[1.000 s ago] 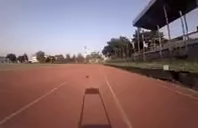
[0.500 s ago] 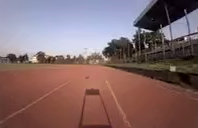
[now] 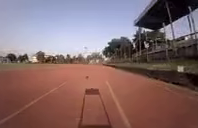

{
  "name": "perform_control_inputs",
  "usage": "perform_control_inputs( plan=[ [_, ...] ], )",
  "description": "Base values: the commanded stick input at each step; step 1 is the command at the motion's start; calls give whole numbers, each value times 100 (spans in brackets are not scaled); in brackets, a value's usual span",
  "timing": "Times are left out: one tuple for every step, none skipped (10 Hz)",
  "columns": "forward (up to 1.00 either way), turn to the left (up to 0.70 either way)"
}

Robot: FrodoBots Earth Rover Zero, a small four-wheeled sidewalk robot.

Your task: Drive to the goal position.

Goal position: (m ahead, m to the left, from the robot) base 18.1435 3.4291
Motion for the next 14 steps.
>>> perform_control_inputs(
  plan=[
    [70,0],
    [70,0],
    [70,0],
    [70,0],
    [70,0],
    [70,0],
    [70,0],
    [70,0],
    [70,0],
    [70,0],
    [70,0],
    [70,0],
    [70,0],
    [70,0]
  ],
)
